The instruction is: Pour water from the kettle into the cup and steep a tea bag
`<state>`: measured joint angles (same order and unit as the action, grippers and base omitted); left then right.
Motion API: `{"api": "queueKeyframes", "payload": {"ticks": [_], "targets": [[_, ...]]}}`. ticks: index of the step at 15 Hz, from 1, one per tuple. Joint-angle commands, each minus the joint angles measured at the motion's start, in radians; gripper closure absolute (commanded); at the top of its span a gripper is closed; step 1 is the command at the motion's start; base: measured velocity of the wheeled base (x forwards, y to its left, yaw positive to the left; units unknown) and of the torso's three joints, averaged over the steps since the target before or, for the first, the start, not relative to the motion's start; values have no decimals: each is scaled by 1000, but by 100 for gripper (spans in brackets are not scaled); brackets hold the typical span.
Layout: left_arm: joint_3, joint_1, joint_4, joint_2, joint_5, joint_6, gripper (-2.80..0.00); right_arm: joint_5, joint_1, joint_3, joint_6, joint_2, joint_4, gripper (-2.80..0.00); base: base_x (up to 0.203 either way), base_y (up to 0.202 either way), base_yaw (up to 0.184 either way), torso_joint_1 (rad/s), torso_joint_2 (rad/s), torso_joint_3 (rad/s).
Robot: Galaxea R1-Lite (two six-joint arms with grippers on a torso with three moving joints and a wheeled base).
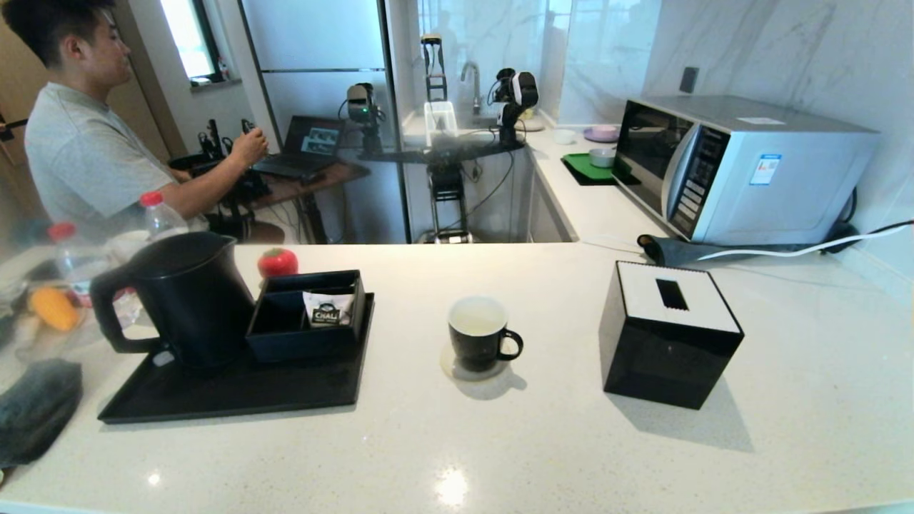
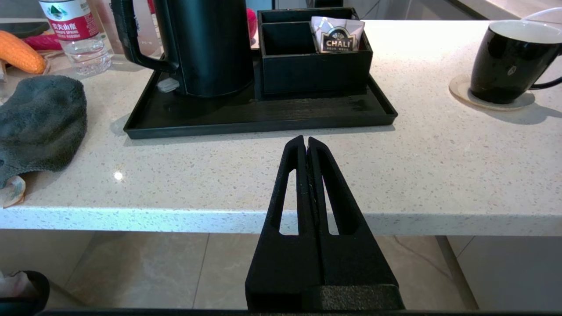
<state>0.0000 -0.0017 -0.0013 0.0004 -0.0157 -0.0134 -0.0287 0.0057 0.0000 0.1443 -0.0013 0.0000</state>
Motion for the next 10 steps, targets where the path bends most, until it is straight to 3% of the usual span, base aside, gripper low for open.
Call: {"api": "queueKeyframes", "payload": {"ticks": [1, 10], "targets": [[0, 0, 0, 0, 0, 0, 0, -2, 0, 0, -2, 1, 0, 0, 0, 0, 0, 0, 0, 0], [0, 0, 0, 0, -1, 0, 0, -2, 0, 0, -9, 1, 2, 0, 0, 0, 0, 0, 0, 0]]}}
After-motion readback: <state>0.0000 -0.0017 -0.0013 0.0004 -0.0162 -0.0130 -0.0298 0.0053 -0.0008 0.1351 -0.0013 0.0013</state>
